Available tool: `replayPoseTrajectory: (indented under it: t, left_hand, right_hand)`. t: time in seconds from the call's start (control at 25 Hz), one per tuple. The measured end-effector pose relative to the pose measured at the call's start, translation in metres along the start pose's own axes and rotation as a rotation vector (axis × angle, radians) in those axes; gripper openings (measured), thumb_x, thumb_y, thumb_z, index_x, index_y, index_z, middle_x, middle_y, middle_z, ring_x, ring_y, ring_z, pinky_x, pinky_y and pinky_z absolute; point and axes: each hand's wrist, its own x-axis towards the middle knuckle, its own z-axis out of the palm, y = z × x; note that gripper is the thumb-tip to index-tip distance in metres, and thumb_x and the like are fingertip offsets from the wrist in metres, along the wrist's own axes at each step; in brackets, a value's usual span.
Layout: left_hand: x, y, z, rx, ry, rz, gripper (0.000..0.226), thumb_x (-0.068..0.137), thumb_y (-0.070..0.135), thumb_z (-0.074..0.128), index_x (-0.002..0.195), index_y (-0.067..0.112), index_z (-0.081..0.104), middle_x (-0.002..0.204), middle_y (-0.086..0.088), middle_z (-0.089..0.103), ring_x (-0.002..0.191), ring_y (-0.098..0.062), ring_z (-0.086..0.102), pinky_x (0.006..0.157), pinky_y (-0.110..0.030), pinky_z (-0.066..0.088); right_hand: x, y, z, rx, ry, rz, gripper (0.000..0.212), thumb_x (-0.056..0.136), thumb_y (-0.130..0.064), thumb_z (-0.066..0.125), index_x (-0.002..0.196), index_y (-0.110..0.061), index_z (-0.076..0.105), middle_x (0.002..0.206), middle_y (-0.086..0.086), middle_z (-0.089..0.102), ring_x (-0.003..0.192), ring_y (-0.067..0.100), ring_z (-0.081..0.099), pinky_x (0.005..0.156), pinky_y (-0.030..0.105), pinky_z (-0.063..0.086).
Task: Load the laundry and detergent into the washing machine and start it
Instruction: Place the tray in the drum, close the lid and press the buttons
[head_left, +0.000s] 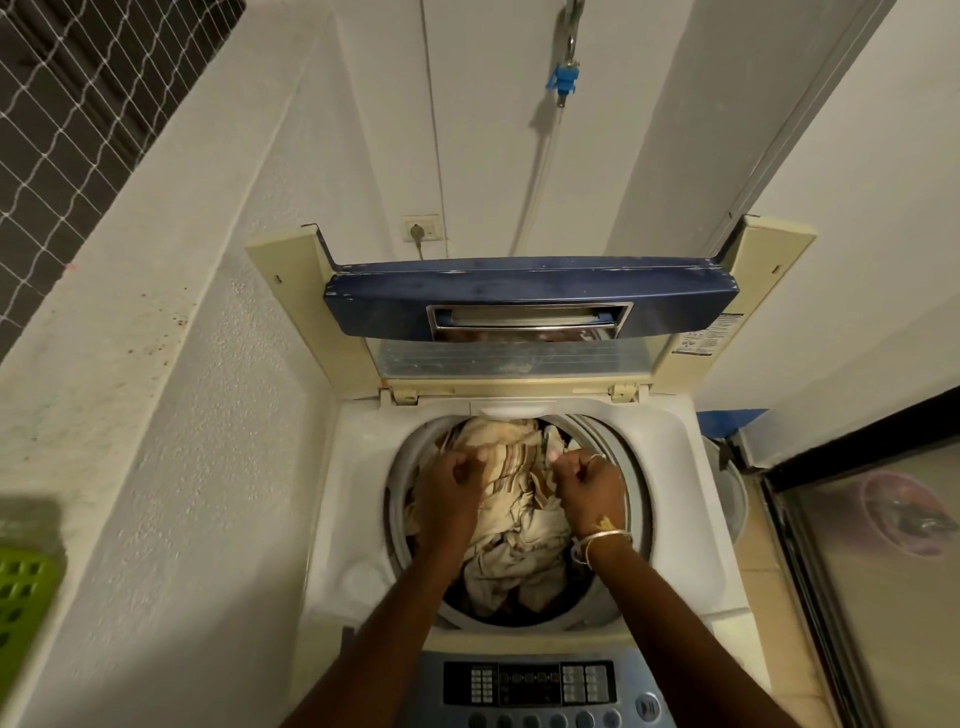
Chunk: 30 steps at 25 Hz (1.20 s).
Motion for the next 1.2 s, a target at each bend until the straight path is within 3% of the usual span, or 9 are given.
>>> replayPoseTrajectory:
  t: [0.04, 0.2, 0.32, 0.4, 0.52, 0.64, 0.76, 0.96, 1.2]
  left_hand:
    - [-0.005, -0.005, 0.002, 0.039, -0.027, 0.049, 0.007, 0.093, 0.029, 0.061, 0.089, 0.028, 0.067, 0.084, 0.01, 0.071, 0.078, -0.008, 0.066, 0.062, -0.022, 0.049]
    - [-0.015, -0.018, 0.007, 0.147, -0.287, -0.033, 0.061, 0.084, -0.004, 0.058, 0.139, 0.021, 0.05, 0.131, 0.008, 0.051, 0.117, -0.005, 0.045, 0.082, -0.008, 0.033]
    - [-0.018, -0.033, 0.009, 0.173, -0.264, 0.017, 0.041, 0.085, 0.017, 0.07, 0.125, 0.017, 0.062, 0.124, 0.0, 0.064, 0.112, -0.015, 0.06, 0.086, -0.021, 0.044]
    - [-0.021, -0.037, 0.009, 0.138, -0.231, 0.023, 0.032, 0.085, 0.023, 0.073, 0.115, 0.015, 0.067, 0.113, 0.0, 0.068, 0.104, -0.016, 0.063, 0.087, -0.028, 0.05]
    - [-0.026, -0.04, 0.006, 0.154, -0.204, 0.066, 0.031, 0.087, 0.027, 0.071, 0.115, 0.015, 0.069, 0.112, 0.0, 0.069, 0.104, -0.015, 0.064, 0.088, -0.026, 0.05]
    - [-0.03, -0.039, 0.0, 0.202, -0.209, 0.104, 0.036, 0.091, 0.033, 0.065, 0.121, 0.015, 0.066, 0.117, -0.002, 0.069, 0.11, -0.018, 0.062, 0.091, -0.026, 0.047]
    - [-0.033, -0.024, -0.016, 0.187, -0.173, 0.167, 0.036, 0.089, 0.04, 0.067, 0.117, 0.016, 0.066, 0.107, 0.0, 0.069, 0.101, -0.018, 0.065, 0.084, -0.028, 0.051]
    - [-0.036, 0.015, -0.05, 0.124, -0.076, 0.334, 0.028, 0.078, 0.027, 0.082, 0.1, 0.015, 0.072, 0.089, 0.005, 0.073, 0.082, -0.009, 0.067, 0.071, -0.016, 0.051]
    - [-0.034, 0.049, -0.077, 0.088, -0.019, 0.477, 0.024, 0.081, 0.035, 0.078, 0.097, 0.019, 0.072, 0.09, 0.007, 0.073, 0.082, -0.005, 0.067, 0.072, -0.023, 0.057]
  right_hand:
    - [-0.003, 0.002, 0.003, -0.115, -0.043, -0.044, 0.014, 0.087, -0.023, 0.068, 0.076, -0.017, 0.073, 0.075, 0.005, 0.073, 0.075, 0.024, 0.07, 0.075, 0.038, 0.057]
    - [-0.011, -0.001, 0.009, -0.319, -0.235, 0.061, 0.028, 0.084, -0.019, 0.071, 0.109, -0.01, 0.065, 0.099, 0.011, 0.072, 0.096, 0.029, 0.067, 0.087, 0.036, 0.053]
    - [-0.017, 0.002, 0.005, -0.285, -0.188, 0.013, 0.026, 0.082, -0.043, 0.075, 0.081, -0.019, 0.065, 0.077, -0.003, 0.07, 0.077, 0.017, 0.066, 0.072, 0.029, 0.05]
    - [-0.019, 0.004, 0.002, -0.342, -0.178, -0.013, 0.01, 0.087, -0.024, 0.071, 0.081, -0.016, 0.069, 0.08, 0.002, 0.072, 0.084, 0.024, 0.069, 0.072, 0.026, 0.047]
    - [-0.026, 0.004, -0.001, -0.472, -0.319, 0.021, 0.047, 0.084, 0.002, 0.057, 0.13, -0.007, 0.059, 0.121, 0.015, 0.066, 0.116, 0.032, 0.061, 0.094, 0.03, 0.047]
    - [-0.034, 0.003, -0.006, -0.476, -0.43, -0.017, 0.071, 0.086, -0.004, 0.059, 0.151, -0.015, 0.033, 0.139, 0.014, 0.055, 0.128, 0.032, 0.052, 0.103, 0.031, 0.042]
    - [-0.043, -0.012, -0.015, -0.397, -0.346, -0.116, 0.063, 0.084, -0.028, 0.075, 0.14, -0.012, 0.05, 0.125, 0.006, 0.066, 0.117, 0.025, 0.061, 0.094, 0.025, 0.044]
    - [-0.047, -0.051, -0.036, -0.32, -0.142, -0.237, 0.026, 0.073, -0.043, 0.083, 0.07, -0.021, 0.069, 0.065, -0.007, 0.067, 0.063, 0.007, 0.063, 0.063, 0.026, 0.049]
    - [-0.047, -0.094, -0.061, -0.187, -0.071, -0.326, 0.019, 0.074, -0.026, 0.085, 0.079, -0.014, 0.071, 0.069, -0.002, 0.067, 0.061, 0.007, 0.058, 0.057, 0.006, 0.04]
